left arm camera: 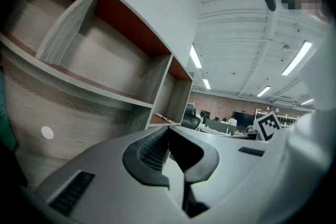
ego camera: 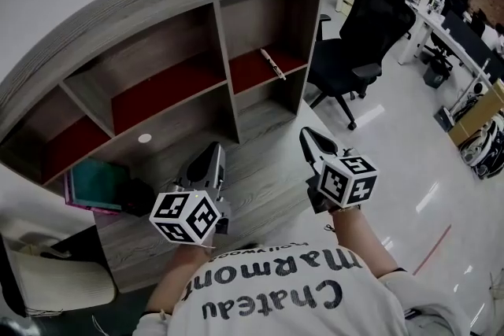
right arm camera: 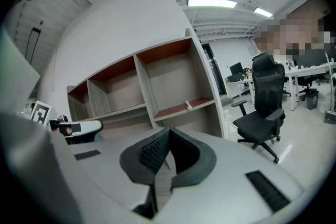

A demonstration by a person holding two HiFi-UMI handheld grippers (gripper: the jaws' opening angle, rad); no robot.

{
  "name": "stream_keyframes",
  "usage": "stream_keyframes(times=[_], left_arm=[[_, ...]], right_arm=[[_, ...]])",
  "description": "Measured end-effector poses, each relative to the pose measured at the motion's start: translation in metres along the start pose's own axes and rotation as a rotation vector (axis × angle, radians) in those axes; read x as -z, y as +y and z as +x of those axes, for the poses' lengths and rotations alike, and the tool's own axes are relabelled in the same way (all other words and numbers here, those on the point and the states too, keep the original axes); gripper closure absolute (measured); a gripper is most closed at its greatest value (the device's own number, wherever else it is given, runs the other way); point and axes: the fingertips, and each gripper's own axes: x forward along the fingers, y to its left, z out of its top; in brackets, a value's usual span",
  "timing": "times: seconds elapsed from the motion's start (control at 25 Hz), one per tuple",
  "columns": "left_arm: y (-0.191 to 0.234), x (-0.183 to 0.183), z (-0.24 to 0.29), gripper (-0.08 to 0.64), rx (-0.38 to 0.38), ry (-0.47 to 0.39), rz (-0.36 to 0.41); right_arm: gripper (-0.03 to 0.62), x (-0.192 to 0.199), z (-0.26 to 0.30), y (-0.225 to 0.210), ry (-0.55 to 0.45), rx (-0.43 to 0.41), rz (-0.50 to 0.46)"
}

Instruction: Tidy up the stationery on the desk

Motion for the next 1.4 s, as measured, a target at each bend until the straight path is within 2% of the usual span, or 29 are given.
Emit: stream_keyframes(times=[0.16,0.4,0.88,1.12,1.28,1.4], left_arm=[[0.003,0.011,0.012,0.545,0.013,0.017,-0.005],[0.008,0.022,0.024,0.545,-0.014,0.025,-0.036],[-0.003,0.021,0.049,0.545,-0.232,-0.049,-0.104],[0.008,0.018,0.044,0.545,-0.346,-0.087,-0.121],[0.018,0.016,0.036,0.545,-0.402,-0.107,-0.13],[0.025,0.014,0.031,0.545,-0.437,-0.115,-0.124]], right_arm=[[0.581,-0.007,0.003,-0.008,-0.071,0.02,0.005],[0.581,-0.024,0.019,-0.018,-0.079,-0.02,0.031],[0.581,-0.026,0.069,-0.052,0.097,-0.212,-0.029],[0.578,-0.045,0.1,-0.057,0.083,-0.288,-0.058],[0.486,-0.051,0.118,-0.054,0.072,-0.319,-0.076],[0.466,-0.05,0.131,-0.052,0.077,-0.325,-0.08]])
